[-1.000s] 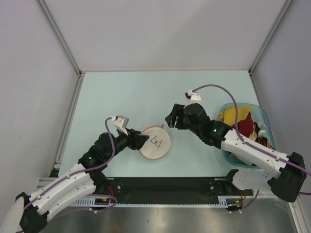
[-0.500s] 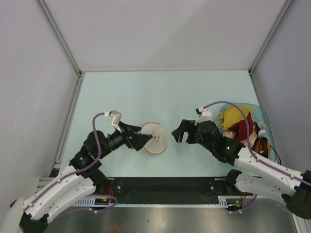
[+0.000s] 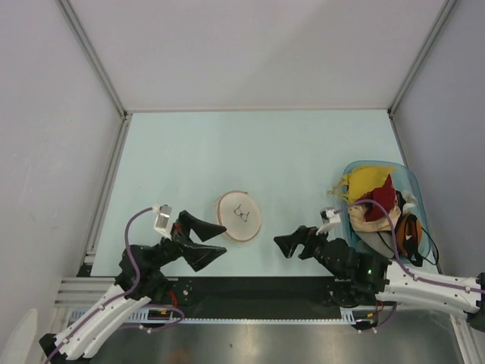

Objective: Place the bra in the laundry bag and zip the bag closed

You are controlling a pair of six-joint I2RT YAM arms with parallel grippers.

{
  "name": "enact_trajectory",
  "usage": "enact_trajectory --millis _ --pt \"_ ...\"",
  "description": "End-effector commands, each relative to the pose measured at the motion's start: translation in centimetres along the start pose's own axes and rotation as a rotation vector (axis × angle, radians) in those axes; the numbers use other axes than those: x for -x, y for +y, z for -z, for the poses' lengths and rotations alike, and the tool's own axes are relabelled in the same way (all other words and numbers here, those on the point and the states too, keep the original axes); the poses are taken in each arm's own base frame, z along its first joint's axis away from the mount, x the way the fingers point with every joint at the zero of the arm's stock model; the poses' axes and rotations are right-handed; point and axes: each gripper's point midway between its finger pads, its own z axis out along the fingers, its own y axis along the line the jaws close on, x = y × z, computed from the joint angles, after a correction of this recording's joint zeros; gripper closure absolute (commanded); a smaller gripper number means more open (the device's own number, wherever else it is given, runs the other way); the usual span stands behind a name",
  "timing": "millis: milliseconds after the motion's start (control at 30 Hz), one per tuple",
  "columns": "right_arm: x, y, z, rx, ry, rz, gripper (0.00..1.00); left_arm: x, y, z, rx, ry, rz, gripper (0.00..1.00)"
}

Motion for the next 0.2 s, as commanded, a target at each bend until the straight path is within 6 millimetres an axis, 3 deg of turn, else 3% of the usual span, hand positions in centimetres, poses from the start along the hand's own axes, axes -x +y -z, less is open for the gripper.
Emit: enact_trajectory --millis 0,67,167 --pt "0.6 -0.4 0.3 0.027 -0.14 -0.124 0.0 -2.5 -1.0 1.2 -0.165 0.005 0.025 0.0" --pt "0.4 -1.1 0.5 0.022 -0.18 -0.137 0.0 -2.3 -1.2 1.3 -0.185 -0.016 0.024 0.0" --pt "0.7 0.0 1.2 0.07 -0.194 -0.146 0.0 -1.8 -2.2 1.7 -0.24 -0.053 -0.005 0.0"
